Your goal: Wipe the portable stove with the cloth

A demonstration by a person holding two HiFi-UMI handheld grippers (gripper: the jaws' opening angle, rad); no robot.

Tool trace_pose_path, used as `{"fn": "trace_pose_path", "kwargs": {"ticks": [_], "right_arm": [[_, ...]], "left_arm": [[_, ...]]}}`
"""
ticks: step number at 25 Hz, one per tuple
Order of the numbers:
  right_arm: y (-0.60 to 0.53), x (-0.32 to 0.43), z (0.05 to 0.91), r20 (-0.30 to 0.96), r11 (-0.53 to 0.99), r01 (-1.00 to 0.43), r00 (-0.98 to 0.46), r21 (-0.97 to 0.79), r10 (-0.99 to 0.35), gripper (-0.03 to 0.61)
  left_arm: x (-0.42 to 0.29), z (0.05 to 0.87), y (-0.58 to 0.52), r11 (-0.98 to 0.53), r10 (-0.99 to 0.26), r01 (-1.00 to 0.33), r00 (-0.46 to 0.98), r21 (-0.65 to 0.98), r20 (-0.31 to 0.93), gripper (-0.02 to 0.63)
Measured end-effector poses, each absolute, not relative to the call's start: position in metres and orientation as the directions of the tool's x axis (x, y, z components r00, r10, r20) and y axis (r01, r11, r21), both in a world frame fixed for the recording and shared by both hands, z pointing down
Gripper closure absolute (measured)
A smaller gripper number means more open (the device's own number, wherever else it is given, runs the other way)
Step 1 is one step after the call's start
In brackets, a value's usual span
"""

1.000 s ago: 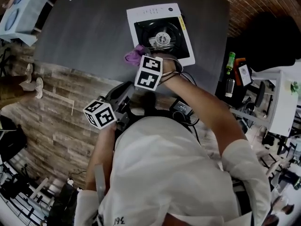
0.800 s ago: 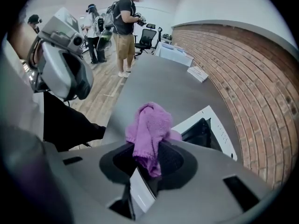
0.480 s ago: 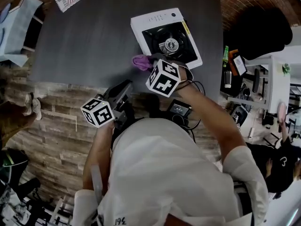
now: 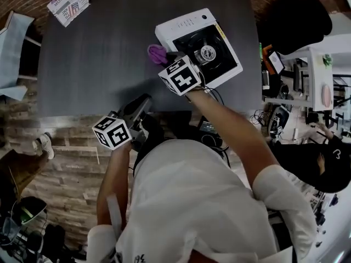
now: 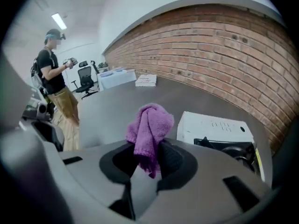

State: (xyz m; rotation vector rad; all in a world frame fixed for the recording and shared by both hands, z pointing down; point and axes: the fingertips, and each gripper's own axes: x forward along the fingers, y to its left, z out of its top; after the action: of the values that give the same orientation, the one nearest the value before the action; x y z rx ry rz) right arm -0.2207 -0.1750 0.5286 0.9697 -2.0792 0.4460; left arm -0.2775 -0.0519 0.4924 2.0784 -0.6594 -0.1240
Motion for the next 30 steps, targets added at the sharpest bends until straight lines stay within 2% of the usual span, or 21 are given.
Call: {"fn": "trace_pose_path", "kwargs": {"ticks": [6, 11, 18, 30], "right_arm": [[-0.226, -0.231, 0.544, 0.762, 0.498, -0.867, -0.345, -0.035, -0.548, 0.476], [-0.261, -0.228, 0.561, 0.771, 0.323, -0.946, -0.231, -0.034, -0.594, 0.476], [-0.278, -0.216, 0.576, 0.787, 0.097, -0.992, -0.124, -0.082, -0.604, 0.477], [-0.262, -0.211, 0.576, 0.792, 0.009, -0.994, -0.092, -0.109, -0.603, 0.477]], "left_arm": [[-0.299, 0.503, -0.069, -0.424, -0.489, -0.418, 0.852, 0.803, 0.185, 0.548], [-0.319, 0.510, -0.072, -0.391, -0.511, -0.427, 0.838, 0.815, 0.194, 0.548], [-0.333, 0.518, -0.069, -0.359, -0.521, -0.432, 0.828, 0.827, 0.206, 0.548], [-0.310, 0.513, -0.078, -0.402, -0.466, -0.398, 0.864, 0.825, 0.190, 0.548]]}}
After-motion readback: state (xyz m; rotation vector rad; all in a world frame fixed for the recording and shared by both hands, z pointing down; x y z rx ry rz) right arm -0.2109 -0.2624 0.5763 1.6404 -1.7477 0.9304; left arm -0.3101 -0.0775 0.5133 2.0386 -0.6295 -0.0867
